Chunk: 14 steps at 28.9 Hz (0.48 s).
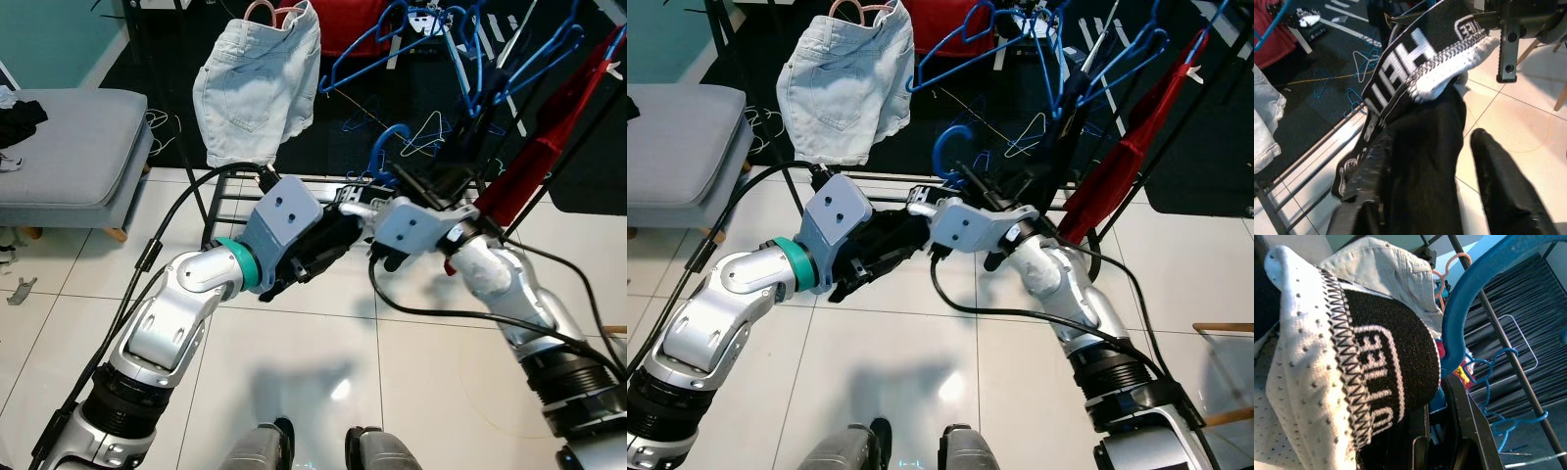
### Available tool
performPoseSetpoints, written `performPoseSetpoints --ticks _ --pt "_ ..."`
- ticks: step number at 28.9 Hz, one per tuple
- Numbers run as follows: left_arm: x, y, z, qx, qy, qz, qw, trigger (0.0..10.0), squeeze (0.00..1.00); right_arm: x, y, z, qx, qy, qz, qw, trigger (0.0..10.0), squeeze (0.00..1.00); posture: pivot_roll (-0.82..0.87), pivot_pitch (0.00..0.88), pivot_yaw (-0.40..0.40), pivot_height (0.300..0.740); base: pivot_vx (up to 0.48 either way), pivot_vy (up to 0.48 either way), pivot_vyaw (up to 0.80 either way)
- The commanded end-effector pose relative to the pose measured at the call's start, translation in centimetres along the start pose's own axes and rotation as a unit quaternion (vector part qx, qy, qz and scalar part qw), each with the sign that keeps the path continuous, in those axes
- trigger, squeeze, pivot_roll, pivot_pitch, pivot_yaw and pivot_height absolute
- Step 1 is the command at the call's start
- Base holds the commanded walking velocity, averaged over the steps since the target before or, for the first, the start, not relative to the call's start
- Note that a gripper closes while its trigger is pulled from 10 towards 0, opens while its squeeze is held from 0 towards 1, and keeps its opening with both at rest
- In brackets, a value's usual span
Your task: Hang hanger
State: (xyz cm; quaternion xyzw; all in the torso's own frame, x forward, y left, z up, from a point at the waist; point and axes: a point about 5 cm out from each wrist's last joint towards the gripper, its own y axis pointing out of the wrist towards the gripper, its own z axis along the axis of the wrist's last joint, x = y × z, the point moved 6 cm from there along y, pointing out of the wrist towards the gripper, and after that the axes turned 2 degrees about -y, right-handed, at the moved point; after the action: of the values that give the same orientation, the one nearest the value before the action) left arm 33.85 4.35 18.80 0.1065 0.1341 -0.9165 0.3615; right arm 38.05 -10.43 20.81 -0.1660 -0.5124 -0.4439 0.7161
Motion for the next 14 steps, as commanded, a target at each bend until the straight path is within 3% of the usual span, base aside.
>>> performPoseSetpoints --ticks 1,4,5,6,14 --pt "0.4 0.2 -0.7 -0.019 0.0 -0.008 1.0 2.1 0.0 -0.2 0.3 0.7 0.015 -0.01 0.005 1.0 10.0 0.0 -0.1 0.097 0.08 0.74 0.0 0.0 0.0" --pt "0.5 0.2 -0.9 -0.023 -0.001 -0.009 1.0 2.1 0.0 -0.2 0.4 1.0 0.02 -0.009 0.005 1.0 10.0 0.0 -0.1 0.098 0.081 0.74 0.0 0.0 0.0" --pt "0.6 0.2 -1.0 -0.026 -0.003 -0.011 1.0 1.5 0.0 -0.3 0.5 1.4 0.026 -0.008 0.005 1.0 10.0 0.0 -0.1 0.1 0.081 0.74 0.0 0.0 0.0" --pt "0.7 0.2 -1.1 -0.027 -0.005 -0.01 1.0 0.0 0.0 -0.4 0.7 1.8 0.034 -0.006 0.007 0.999 10.0 0.0 -0.09 0.1 0.081 0.74 0.0 0.0 0.0" --pt "0.6 0.3 -1.2 -0.032 -0.018 0.001 0.999 0.0 0.0 -0.6 0.9 3.3 0.062 -0.001 0.011 0.998 10.0 0.0 -0.09 0.102 0.079 0.74 0.0 0.0 0.0"
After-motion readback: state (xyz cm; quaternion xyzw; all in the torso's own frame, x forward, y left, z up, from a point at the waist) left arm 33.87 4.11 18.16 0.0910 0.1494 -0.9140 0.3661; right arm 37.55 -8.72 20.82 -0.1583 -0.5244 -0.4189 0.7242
